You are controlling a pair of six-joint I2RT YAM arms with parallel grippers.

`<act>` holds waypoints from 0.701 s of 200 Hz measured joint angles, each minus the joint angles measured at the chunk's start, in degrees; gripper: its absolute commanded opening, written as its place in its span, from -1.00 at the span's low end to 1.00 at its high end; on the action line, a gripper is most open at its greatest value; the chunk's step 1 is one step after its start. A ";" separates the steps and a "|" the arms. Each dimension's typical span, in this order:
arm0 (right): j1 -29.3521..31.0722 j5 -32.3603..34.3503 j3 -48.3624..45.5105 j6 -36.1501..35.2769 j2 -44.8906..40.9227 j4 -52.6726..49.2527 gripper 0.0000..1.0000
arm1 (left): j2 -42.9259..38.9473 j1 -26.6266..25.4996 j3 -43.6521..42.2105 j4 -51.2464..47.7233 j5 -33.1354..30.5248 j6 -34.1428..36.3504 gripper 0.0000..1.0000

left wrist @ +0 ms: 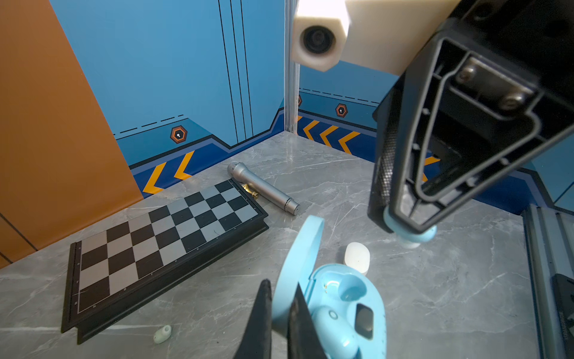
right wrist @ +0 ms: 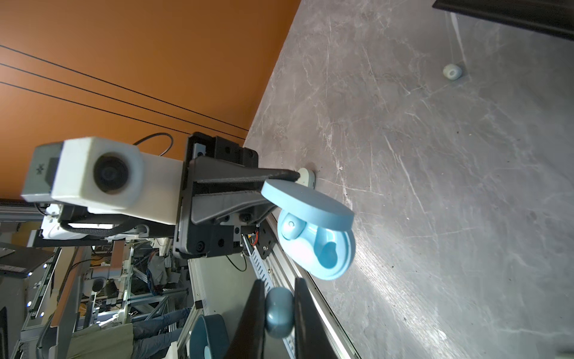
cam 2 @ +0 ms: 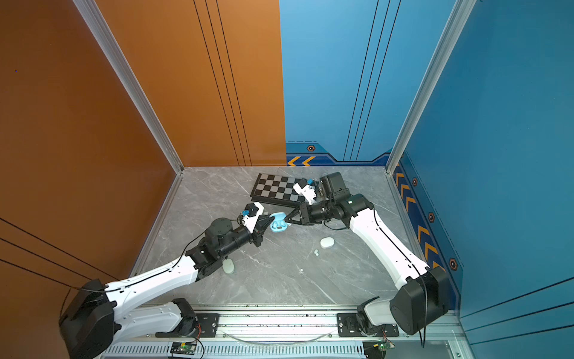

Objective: Insert the wireless bluetooth earbuds into the charging case
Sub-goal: 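Carry the earbud with the right gripper over the case in the left gripper, then press the earbud into the open case slot with the right gripper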

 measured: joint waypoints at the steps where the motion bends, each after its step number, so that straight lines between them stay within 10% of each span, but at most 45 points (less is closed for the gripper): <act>1: 0.02 0.00 0.00 0.04 0.00 0.02 -0.71 | 0.00 0.00 0.00 0.00 0.09 -0.02 -1.00; 140: 1.25 0.74 -0.98 -2.45 0.20 1.68 -0.67 | 0.00 0.00 3.08 0.09 5.20 -2.23 -1.00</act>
